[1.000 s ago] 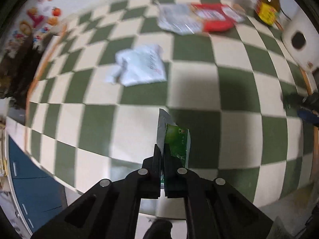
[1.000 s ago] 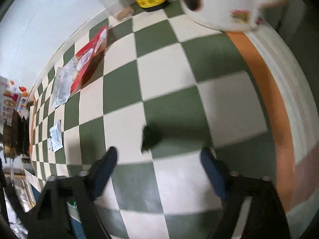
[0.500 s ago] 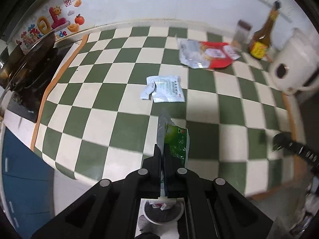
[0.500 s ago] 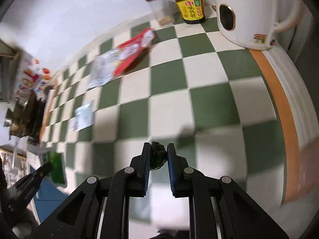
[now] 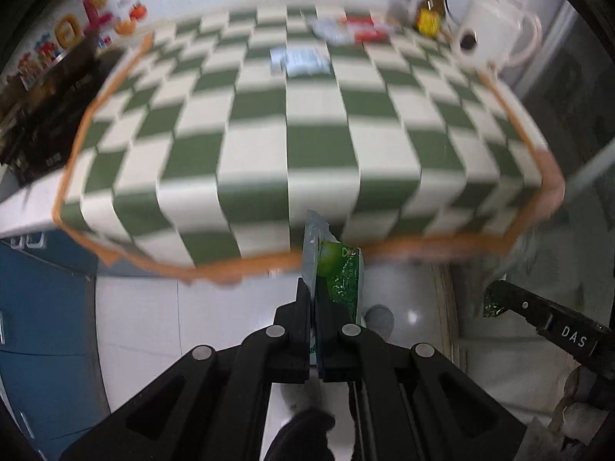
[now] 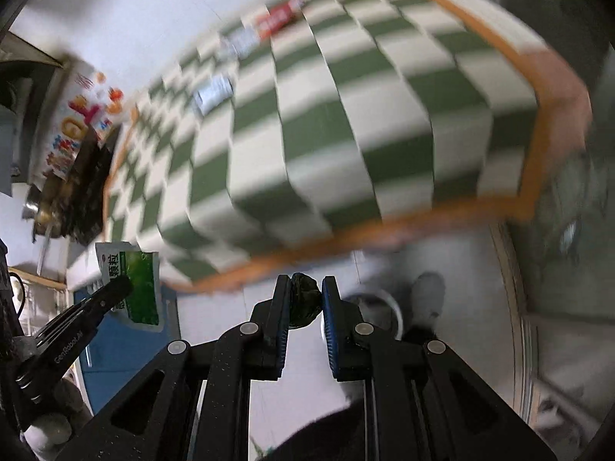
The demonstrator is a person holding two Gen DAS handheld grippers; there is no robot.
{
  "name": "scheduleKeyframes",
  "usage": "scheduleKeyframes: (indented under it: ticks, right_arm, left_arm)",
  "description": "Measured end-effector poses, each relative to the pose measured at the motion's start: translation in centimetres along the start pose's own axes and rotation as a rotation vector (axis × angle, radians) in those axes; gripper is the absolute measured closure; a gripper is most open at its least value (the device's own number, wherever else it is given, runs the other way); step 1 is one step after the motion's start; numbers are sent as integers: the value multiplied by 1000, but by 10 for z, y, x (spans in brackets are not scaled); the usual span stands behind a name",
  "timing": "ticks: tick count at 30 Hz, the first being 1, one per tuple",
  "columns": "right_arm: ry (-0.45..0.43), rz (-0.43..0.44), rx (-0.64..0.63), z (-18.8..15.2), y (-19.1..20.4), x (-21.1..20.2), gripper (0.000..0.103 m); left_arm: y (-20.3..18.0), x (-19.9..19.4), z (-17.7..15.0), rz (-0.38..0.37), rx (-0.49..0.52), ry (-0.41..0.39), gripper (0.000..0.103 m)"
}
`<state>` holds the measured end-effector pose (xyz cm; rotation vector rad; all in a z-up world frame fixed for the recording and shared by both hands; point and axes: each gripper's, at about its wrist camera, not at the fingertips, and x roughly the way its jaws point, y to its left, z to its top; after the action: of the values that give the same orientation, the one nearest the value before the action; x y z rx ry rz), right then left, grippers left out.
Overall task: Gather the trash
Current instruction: 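Carry the green sachet down over the bin and open the left tool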
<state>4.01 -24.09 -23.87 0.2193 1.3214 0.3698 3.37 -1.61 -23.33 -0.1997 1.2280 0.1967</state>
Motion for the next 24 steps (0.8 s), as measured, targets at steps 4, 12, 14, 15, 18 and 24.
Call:
scheduleKeyframes:
  ticks: [4, 12, 14, 15, 18, 24]
  right_arm:
    - [89, -42, 43, -45, -24, 42, 86]
    - [233, -78, 112, -97, -89, 171, 86]
    - [261, -81, 132, -109, -110, 215, 86]
    - [271, -78, 142, -113, -118, 233, 86]
    - [304, -84, 168, -131, -149, 303, 86]
    - [379, -113, 171, -158, -182, 401, 86]
  left_arm:
    - [0, 44, -32, -28, -8, 98, 103]
    - [16, 218, -83, -159, -214, 393, 103]
    - [18, 269, -98, -176, -258, 453, 103]
    - [18, 291, -106, -176, -266, 471, 103]
    - [14, 352, -129, -158, -261, 520, 103]
    - [14, 428, -169, -106, -240, 578, 103]
